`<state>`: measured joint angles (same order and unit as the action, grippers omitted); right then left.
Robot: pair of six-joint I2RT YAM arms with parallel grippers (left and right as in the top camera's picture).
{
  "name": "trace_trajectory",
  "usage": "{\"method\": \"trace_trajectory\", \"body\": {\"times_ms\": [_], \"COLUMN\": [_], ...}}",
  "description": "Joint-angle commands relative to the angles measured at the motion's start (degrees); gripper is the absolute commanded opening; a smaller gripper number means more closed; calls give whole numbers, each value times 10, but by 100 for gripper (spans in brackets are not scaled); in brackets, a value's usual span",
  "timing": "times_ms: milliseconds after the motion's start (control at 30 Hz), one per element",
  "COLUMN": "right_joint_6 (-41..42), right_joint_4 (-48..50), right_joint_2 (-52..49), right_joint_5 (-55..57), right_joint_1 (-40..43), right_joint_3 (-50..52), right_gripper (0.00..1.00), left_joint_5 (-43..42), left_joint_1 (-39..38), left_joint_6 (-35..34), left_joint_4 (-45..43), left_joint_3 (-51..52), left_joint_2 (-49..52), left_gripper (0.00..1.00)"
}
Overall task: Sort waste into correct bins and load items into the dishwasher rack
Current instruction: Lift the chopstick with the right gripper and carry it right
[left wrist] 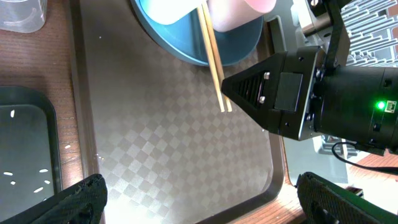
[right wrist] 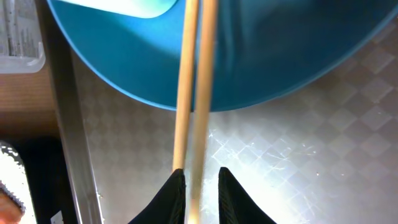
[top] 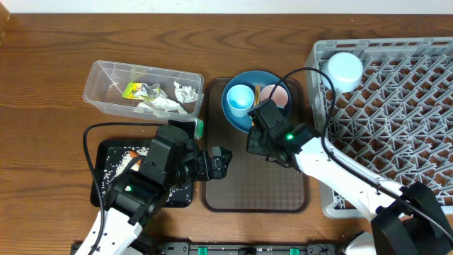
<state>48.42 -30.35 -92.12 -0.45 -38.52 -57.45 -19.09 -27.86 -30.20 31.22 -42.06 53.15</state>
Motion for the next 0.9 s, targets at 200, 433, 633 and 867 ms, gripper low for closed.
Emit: {"method": "trace_trajectory", "body": {"times_ms": [200,433,633,867], "right_joint_6": [9,9,9,8], "right_joint_4": [-2,-16,-18,-18], "right_joint_2": [10,10,10,10], "right_joint_5": [4,4,4,4], "right_joint_1": [-6,-6,-6,-6], "right_joint_3": [2,2,2,2], "right_gripper": [19,18,17,14], "left_joint_5": [3,3,3,3], "left_joint_1": [2,2,2,2], "left_joint_6": [1,1,1,1], "left_joint_4": [0,0,0,0], "left_joint_3": [-2,-2,-2,-2], "left_joint_2": [0,0,0,0], "left_gripper": [100,100,100,100]}}
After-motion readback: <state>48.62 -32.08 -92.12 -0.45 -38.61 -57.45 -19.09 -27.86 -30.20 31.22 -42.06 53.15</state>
